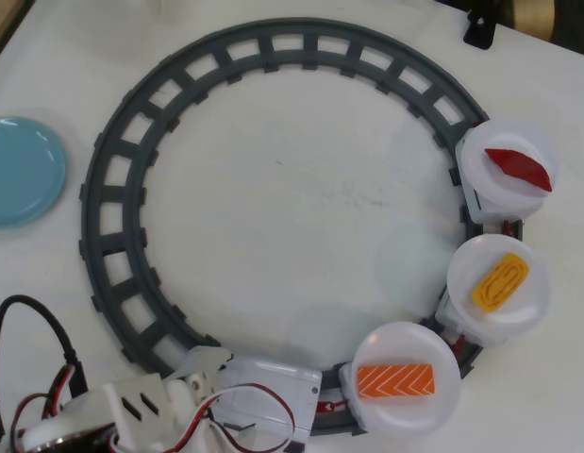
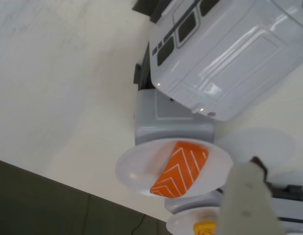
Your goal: Pick up the sushi from the Shinkansen and put it on the blue dish
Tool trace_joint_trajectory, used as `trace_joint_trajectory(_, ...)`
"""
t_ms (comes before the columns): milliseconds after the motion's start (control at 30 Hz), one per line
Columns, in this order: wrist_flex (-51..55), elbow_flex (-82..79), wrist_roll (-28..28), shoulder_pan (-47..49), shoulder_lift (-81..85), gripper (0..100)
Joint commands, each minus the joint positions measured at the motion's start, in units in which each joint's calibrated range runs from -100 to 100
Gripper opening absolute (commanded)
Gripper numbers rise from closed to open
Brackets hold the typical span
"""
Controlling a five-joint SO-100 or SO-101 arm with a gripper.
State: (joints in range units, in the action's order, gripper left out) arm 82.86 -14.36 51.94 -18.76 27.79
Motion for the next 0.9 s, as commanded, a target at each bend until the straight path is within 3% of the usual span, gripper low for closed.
trace_joint_trajectory(0,-0.35,0.12,-1.31,-0.43,-0.05,26)
trace_joint_trajectory(867,-5.79,1.02,-17.42,-0.43,-8.59,26)
